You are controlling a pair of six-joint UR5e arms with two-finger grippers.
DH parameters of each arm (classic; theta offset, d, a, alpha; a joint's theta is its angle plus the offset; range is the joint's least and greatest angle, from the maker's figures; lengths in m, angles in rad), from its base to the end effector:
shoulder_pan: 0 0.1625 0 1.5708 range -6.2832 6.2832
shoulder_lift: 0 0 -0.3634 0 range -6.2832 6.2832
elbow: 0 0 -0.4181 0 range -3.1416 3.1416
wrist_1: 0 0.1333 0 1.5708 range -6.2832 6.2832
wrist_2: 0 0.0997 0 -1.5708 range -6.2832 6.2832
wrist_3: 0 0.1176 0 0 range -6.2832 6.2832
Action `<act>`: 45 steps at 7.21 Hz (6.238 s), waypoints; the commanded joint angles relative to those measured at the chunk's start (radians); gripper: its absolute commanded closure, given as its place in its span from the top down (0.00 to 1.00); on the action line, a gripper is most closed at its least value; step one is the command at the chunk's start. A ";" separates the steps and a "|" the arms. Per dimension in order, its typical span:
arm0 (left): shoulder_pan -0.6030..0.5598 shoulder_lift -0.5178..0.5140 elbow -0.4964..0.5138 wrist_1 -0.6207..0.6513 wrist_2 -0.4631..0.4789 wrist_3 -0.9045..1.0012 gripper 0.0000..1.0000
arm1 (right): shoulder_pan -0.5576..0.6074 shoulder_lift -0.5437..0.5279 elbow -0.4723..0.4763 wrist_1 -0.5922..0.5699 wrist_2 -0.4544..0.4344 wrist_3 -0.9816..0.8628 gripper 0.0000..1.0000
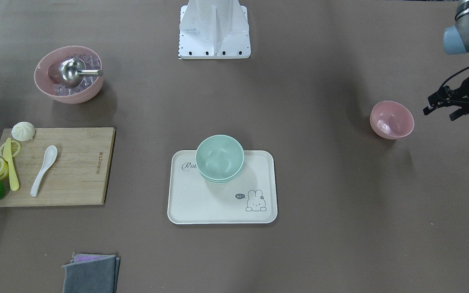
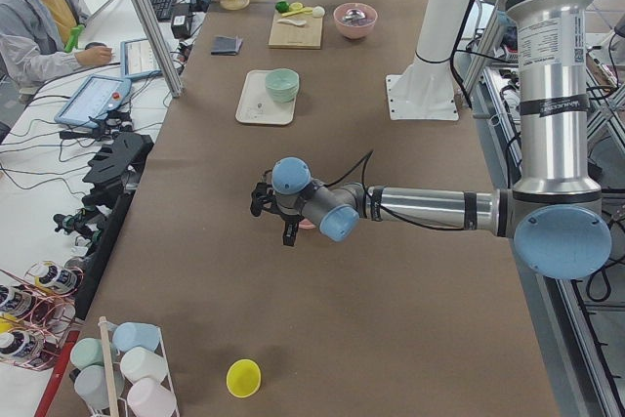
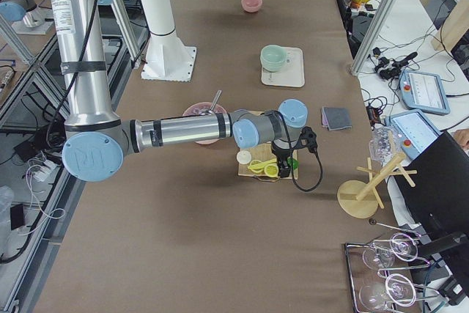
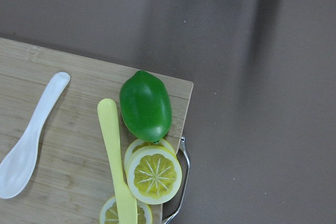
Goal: Stack pink bowl on green and place spoon
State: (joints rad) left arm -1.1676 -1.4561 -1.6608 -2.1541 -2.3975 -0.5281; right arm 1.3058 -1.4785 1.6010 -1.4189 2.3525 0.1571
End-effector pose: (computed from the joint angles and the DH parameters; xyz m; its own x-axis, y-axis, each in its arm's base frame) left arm 0.1544 -0.4812 0.5485 0.5736 0.1463 -0.8059 -0.0506 0.9884 0.1434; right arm -0.0998 -0.5605 0.5266 0.6666 -0.2202 0.7122 0.1497 0.9755 0.1615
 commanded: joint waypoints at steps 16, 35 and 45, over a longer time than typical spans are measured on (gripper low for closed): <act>0.118 -0.058 0.072 -0.001 0.035 -0.026 0.00 | -0.085 0.052 -0.052 -0.002 0.005 0.002 1.00; 0.441 -0.839 0.182 0.146 0.215 -0.717 0.00 | -0.310 0.173 -0.171 0.245 -0.084 0.595 1.00; 0.442 -0.834 0.184 0.134 0.255 -0.721 0.97 | -0.315 0.190 -0.185 0.245 -0.072 0.634 0.00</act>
State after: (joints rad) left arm -0.7258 -2.2915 -1.4771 -2.0202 -2.1430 -1.2486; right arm 0.9910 -1.2894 1.4167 -1.1725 2.2760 0.7918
